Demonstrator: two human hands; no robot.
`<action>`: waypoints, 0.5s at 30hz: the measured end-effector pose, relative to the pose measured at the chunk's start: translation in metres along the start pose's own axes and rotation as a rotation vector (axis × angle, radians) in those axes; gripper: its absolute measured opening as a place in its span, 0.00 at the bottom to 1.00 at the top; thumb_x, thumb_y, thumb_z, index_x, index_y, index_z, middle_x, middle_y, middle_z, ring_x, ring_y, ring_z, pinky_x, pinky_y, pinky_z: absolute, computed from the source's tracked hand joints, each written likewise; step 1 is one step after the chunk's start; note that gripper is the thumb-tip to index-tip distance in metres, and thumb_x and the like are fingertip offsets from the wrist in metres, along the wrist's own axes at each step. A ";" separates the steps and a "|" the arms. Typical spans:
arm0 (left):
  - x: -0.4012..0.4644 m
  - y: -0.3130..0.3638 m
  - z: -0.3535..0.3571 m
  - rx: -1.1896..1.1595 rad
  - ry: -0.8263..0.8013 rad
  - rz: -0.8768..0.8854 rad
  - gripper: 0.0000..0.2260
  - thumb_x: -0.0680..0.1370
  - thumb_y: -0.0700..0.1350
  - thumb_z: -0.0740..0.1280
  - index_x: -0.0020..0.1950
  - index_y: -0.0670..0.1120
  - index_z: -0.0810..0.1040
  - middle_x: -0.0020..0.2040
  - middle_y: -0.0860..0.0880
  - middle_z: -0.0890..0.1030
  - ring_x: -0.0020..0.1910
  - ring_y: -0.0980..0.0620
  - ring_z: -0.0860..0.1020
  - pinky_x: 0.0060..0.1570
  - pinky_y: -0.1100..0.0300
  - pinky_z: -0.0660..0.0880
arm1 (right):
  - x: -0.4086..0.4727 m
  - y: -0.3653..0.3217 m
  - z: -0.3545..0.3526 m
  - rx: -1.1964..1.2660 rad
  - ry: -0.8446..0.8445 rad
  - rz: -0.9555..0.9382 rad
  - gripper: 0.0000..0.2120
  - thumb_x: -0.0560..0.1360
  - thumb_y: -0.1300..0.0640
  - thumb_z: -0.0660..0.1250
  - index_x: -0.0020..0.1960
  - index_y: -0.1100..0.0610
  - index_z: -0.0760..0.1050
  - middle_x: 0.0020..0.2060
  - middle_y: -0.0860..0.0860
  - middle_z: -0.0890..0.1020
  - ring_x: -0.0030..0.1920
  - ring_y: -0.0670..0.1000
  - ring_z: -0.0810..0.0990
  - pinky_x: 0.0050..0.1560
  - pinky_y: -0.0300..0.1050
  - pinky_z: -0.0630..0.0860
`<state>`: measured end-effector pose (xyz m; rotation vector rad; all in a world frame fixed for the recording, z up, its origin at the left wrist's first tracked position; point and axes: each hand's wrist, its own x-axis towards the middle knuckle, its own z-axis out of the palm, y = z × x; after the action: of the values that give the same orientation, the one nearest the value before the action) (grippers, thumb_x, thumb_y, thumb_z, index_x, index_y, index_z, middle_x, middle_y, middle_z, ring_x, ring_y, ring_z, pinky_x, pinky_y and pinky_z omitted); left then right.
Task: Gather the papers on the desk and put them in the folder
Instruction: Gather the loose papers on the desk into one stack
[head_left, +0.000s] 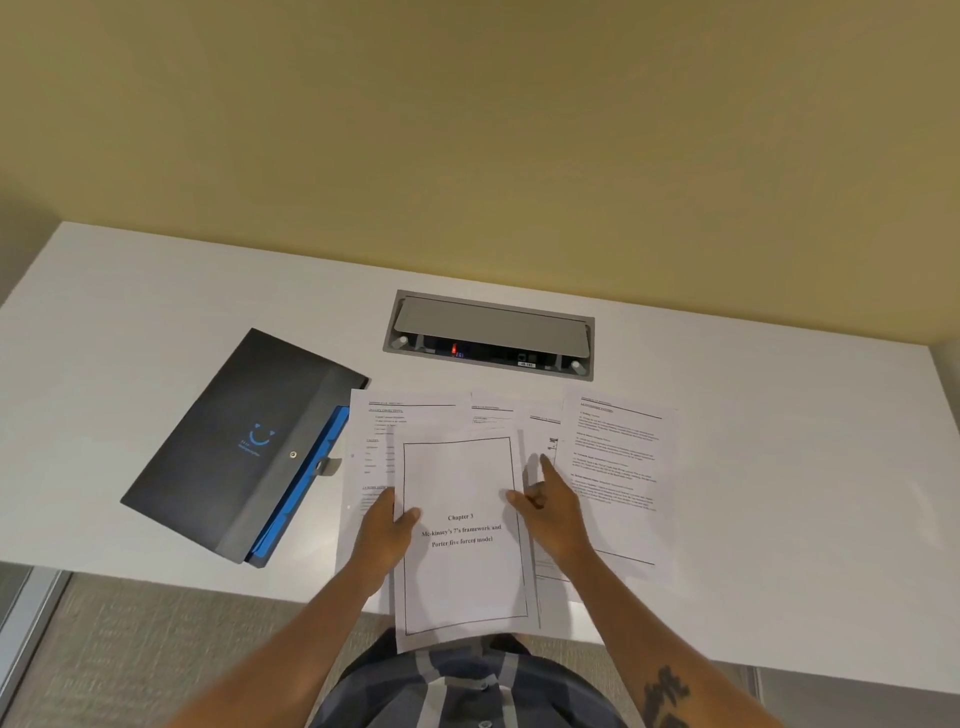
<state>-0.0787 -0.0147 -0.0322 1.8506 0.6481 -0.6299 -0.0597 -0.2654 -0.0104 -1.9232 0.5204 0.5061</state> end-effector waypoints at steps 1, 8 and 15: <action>0.000 -0.001 0.000 0.009 0.014 0.001 0.14 0.83 0.45 0.65 0.68 0.50 0.71 0.70 0.48 0.77 0.64 0.47 0.77 0.62 0.50 0.75 | 0.002 0.001 -0.011 -0.035 0.050 -0.008 0.40 0.79 0.55 0.76 0.85 0.55 0.60 0.43 0.58 0.86 0.44 0.54 0.83 0.50 0.37 0.77; -0.002 -0.008 0.001 0.080 0.102 0.007 0.04 0.83 0.46 0.65 0.57 0.48 0.74 0.62 0.45 0.82 0.61 0.42 0.81 0.59 0.48 0.79 | 0.027 0.012 -0.113 -0.275 0.273 -0.036 0.34 0.78 0.60 0.76 0.81 0.61 0.68 0.58 0.58 0.86 0.65 0.60 0.82 0.66 0.55 0.78; -0.003 -0.005 0.003 0.109 0.168 -0.007 0.10 0.83 0.49 0.65 0.43 0.47 0.72 0.43 0.48 0.80 0.47 0.42 0.82 0.43 0.55 0.78 | 0.060 0.002 -0.179 -0.773 0.042 -0.137 0.56 0.68 0.51 0.84 0.84 0.62 0.54 0.81 0.58 0.64 0.81 0.61 0.63 0.75 0.59 0.70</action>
<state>-0.0847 -0.0168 -0.0343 2.0187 0.7433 -0.5269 0.0082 -0.4386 0.0219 -2.6863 0.2198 0.6348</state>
